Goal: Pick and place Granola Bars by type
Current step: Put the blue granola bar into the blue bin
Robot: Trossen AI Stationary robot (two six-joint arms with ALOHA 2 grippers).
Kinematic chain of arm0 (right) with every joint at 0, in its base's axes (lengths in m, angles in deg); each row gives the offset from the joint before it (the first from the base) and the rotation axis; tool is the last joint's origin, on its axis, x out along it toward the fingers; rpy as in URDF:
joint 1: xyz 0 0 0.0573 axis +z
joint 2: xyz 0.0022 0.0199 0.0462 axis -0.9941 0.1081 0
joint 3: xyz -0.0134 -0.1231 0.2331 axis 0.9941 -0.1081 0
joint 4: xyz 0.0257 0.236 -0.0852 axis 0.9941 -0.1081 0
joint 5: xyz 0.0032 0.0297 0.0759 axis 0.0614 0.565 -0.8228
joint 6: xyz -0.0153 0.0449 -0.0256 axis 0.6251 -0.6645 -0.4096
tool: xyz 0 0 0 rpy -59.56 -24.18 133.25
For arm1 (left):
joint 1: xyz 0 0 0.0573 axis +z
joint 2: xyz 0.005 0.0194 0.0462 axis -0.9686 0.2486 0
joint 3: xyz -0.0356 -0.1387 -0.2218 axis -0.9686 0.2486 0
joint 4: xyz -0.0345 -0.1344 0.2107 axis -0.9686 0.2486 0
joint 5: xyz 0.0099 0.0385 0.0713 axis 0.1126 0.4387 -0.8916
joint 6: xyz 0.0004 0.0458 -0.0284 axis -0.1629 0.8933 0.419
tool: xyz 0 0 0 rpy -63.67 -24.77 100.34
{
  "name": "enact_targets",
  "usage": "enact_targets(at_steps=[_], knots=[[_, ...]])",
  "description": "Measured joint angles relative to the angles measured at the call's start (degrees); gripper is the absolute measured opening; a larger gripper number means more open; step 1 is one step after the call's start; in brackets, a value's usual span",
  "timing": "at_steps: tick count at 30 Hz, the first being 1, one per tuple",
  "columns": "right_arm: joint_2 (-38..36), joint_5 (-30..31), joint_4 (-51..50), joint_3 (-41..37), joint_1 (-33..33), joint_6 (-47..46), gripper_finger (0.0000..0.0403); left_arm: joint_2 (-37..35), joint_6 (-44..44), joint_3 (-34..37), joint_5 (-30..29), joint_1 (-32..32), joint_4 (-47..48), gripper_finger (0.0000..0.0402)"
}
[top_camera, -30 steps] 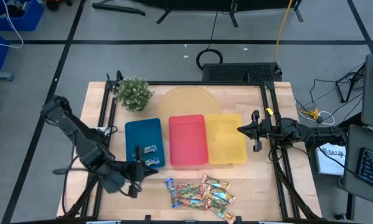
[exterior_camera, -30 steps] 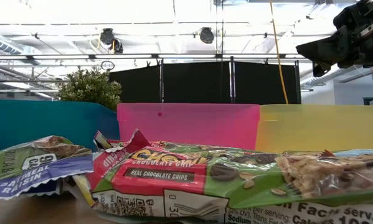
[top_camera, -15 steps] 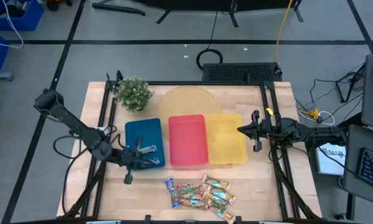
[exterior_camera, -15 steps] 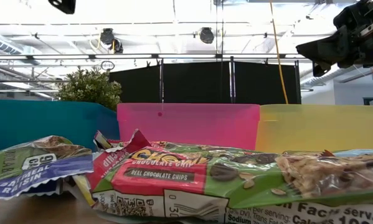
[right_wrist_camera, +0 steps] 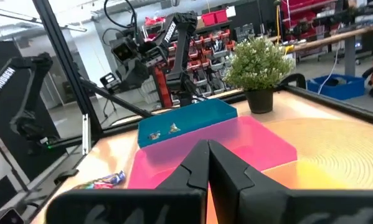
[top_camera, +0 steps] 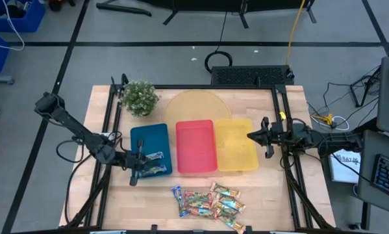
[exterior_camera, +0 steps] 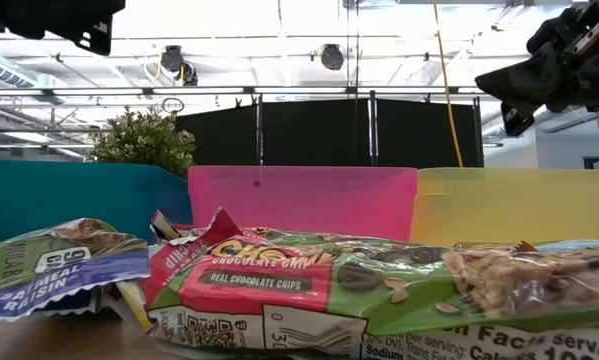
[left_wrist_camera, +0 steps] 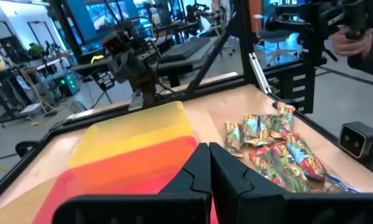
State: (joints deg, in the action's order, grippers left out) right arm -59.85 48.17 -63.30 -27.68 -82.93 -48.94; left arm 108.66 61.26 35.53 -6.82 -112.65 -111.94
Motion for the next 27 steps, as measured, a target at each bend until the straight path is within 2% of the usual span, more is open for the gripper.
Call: enact_targets(at_steps=[10, 15, 19, 24, 27], knots=[[4.4, 0.2, -0.3, 0.0, 0.0, -0.8, 0.0000, 3.4, -1.6, -0.4, -3.4, -1.9, -2.7, 0.0001], [5.2, 0.3, -0.3, 0.0, 0.0, -0.9, 0.0000, 9.3, -4.4, -4.0, -4.0, -1.9, -2.4, 0.0001], [5.4, 0.3, 0.5, 0.0, 0.0, -0.9, 0.0000, 17.8, -5.1, -9.6, -4.0, -1.9, -1.1, 0.0001], [5.4, 0.3, 2.2, 0.0, 0.0, 0.6, 0.0000, 28.3, -10.3, -20.9, -3.8, -1.9, 8.3, 0.0003], [5.4, 0.4, 3.6, 0.0, 0.0, 2.5, 0.0000, 33.9, -13.5, -28.5, -0.7, -1.9, 12.0, 0.0010]])
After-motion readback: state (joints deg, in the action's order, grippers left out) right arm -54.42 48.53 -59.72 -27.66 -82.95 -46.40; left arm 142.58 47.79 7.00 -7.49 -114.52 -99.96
